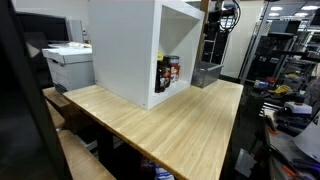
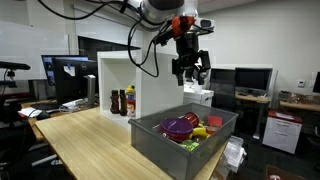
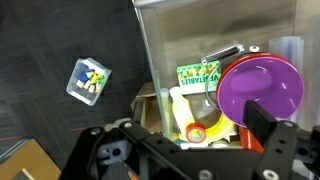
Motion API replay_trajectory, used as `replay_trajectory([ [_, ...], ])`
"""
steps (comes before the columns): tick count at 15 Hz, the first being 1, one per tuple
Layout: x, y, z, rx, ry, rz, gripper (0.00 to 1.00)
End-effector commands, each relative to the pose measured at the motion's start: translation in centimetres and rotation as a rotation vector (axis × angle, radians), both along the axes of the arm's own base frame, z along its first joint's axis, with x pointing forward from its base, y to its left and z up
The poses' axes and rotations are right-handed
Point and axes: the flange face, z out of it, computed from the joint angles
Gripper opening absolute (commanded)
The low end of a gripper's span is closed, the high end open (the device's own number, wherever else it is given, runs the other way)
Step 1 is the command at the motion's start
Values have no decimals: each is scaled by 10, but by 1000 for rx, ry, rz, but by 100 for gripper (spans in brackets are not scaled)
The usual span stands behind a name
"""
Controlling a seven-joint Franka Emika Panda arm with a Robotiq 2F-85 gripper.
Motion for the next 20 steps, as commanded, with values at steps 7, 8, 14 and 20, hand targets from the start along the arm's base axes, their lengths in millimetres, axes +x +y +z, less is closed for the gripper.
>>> replay_trajectory([
  [7, 1, 0, 1, 1, 0, 2, 100],
  [8, 1, 0, 2, 10, -11, 15, 100],
  [14, 23, 9, -8, 44, -23, 83, 100],
  [20, 49, 4, -32, 90, -13, 163, 100],
])
